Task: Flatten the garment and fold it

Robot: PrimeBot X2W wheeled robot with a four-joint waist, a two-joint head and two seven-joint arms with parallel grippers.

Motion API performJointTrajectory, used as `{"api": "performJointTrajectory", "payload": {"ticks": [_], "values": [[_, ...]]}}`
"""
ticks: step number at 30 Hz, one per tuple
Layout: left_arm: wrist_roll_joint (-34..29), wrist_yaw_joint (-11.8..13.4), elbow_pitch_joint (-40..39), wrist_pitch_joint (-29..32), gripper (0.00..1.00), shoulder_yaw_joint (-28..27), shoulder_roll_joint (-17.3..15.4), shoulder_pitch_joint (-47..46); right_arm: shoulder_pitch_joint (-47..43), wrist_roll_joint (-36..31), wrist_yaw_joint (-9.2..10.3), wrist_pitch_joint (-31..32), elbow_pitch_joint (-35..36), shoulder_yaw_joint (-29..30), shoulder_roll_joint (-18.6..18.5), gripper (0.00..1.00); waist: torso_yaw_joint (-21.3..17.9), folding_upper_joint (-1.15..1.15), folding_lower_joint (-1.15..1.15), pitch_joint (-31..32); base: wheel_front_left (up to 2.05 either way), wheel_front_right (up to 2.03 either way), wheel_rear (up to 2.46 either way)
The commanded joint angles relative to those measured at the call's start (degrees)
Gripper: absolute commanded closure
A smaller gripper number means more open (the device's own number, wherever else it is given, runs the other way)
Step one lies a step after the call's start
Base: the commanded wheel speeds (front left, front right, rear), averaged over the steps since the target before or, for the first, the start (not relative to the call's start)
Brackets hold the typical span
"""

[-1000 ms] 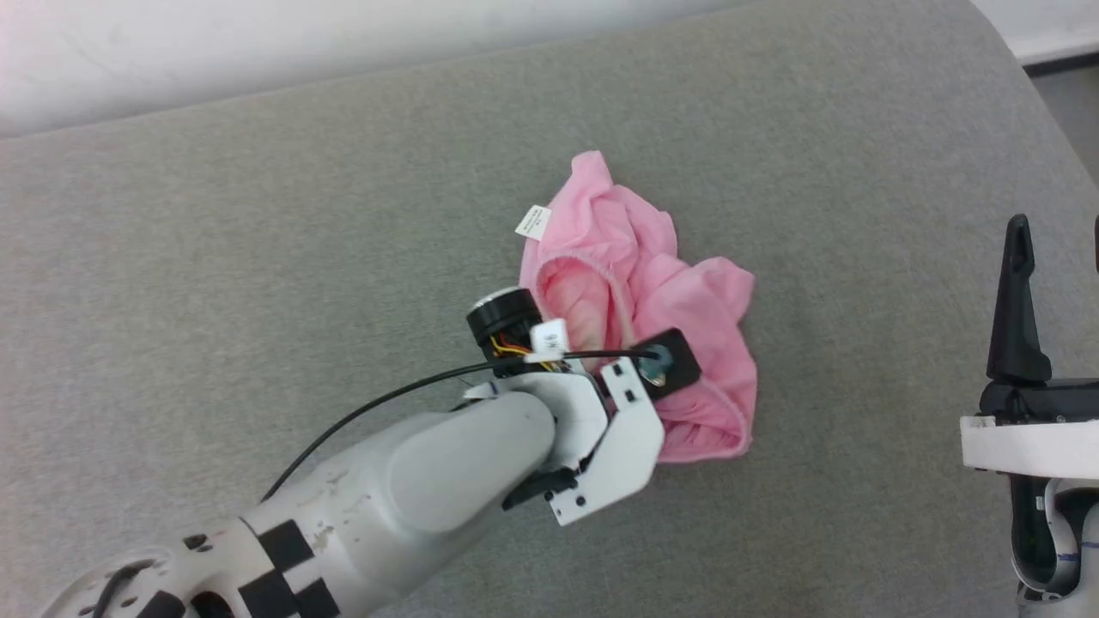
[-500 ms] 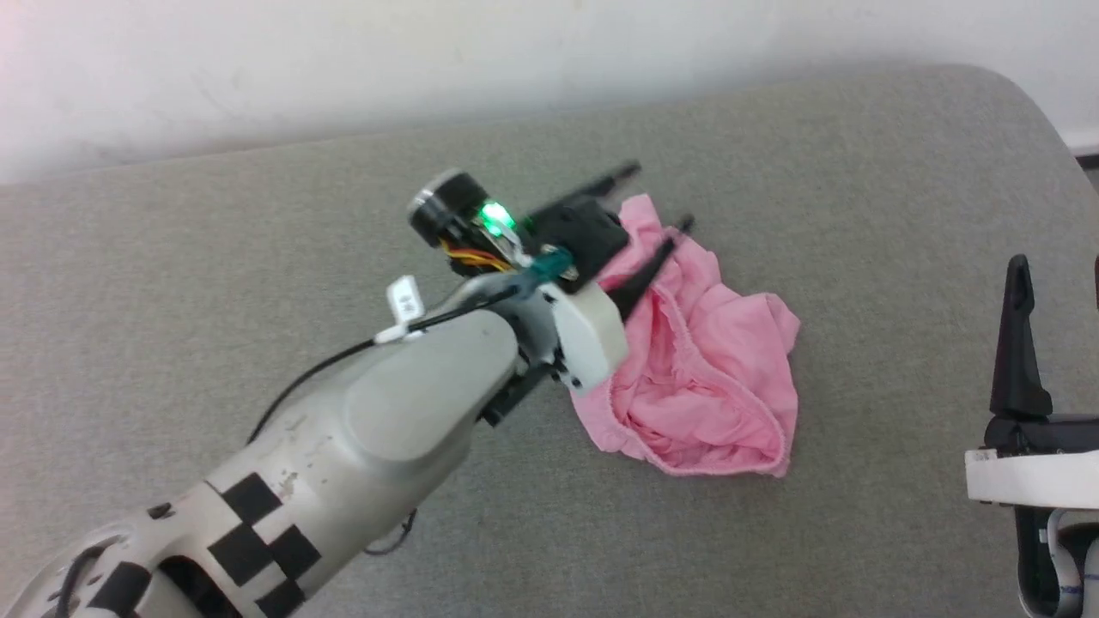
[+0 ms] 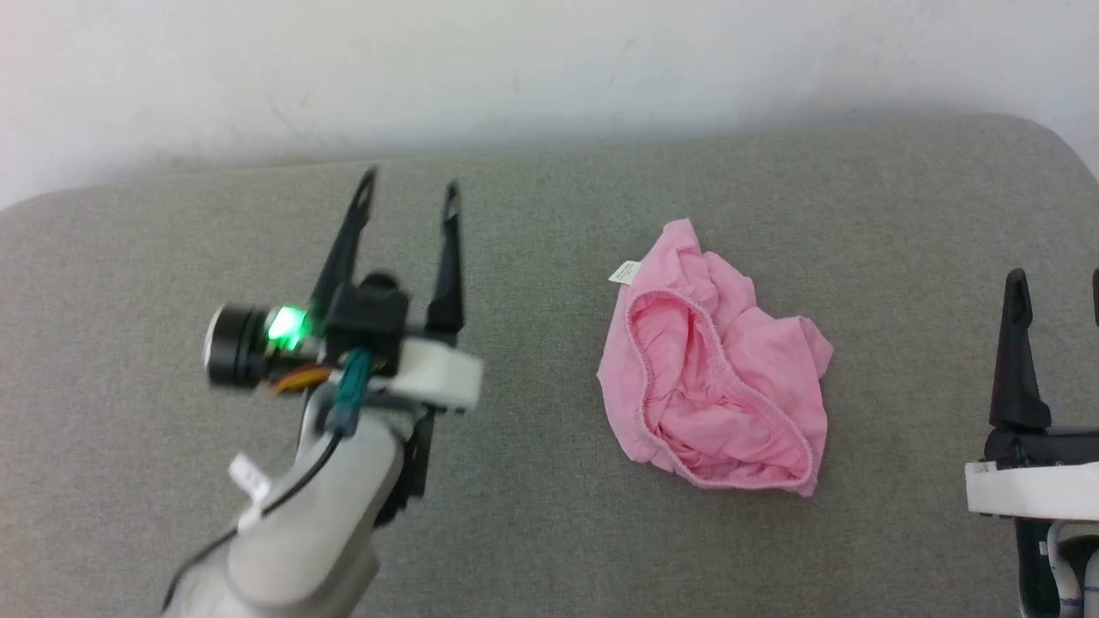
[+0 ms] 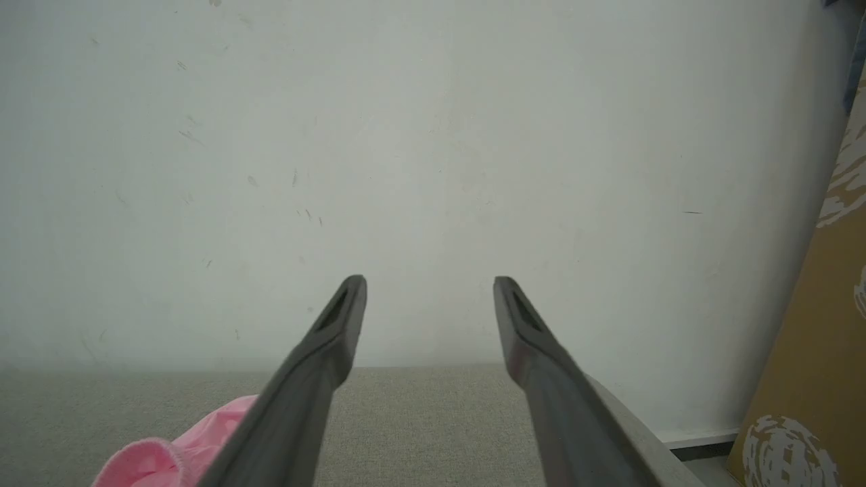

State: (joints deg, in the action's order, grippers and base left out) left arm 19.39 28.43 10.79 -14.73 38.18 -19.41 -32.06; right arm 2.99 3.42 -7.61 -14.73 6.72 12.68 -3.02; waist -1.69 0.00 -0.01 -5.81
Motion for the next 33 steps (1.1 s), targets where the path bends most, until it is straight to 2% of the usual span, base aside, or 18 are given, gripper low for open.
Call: {"api": "performJointTrajectory", "payload": {"ticks": [1, 3, 6, 18, 27, 33], "values": [[-0.5, 0.5, -0.8, -0.3, 0.0, -1.2, 0.1, 2.5, -0.9, 0.0, 0.12, -0.3, 0.2, 0.0, 0.1, 0.0, 0.2, 0.0, 0.01, 0.3, 0.0, 0.0, 0.0], [-2.2, 1.2, -2.6, -0.3, 0.0, -4.2, 0.0, 6.8, -1.4, 0.1, 0.12, -0.3, 0.1, -0.2, 0.1, 0.0, 0.4, 0.0, 0.01, 0.6, 0.0, 0.0, 0.0], [-3.7, 0.8, -4.9, -0.3, 0.0, -8.5, 0.4, 12.5, -2.0, 0.3, 0.12, -0.3, -0.1, -0.5, 0.1, 0.0, 0.8, 0.0, 0.01, 0.9, 0.0, 0.0, 0.0], [-10.1, -5.9, -8.3, -0.3, 0.0, -19.3, 5.7, 26.8, -4.3, 0.9, 0.12, -0.3, -0.3, -3.1, 0.1, 0.0, 2.5, 0.0, 0.01, 2.1, 0.0, 0.0, 0.0], [-13.5, -11.4, -7.1, -0.3, 0.0, -23.3, 8.6, 25.4, -3.8, 0.7, 0.12, -0.3, -0.2, -3.6, 0.1, 0.0, 1.7, 0.0, 0.01, 2.1, 0.0, 0.0, 0.0], [-15.4, -18.1, -3.8, -0.3, 0.0, -22.8, 7.7, 14.5, -2.8, 0.6, 0.12, -0.3, 0.1, -3.6, 0.1, 0.0, 1.0, 0.0, 0.01, 1.0, 0.0, 0.0, 0.0]]}}
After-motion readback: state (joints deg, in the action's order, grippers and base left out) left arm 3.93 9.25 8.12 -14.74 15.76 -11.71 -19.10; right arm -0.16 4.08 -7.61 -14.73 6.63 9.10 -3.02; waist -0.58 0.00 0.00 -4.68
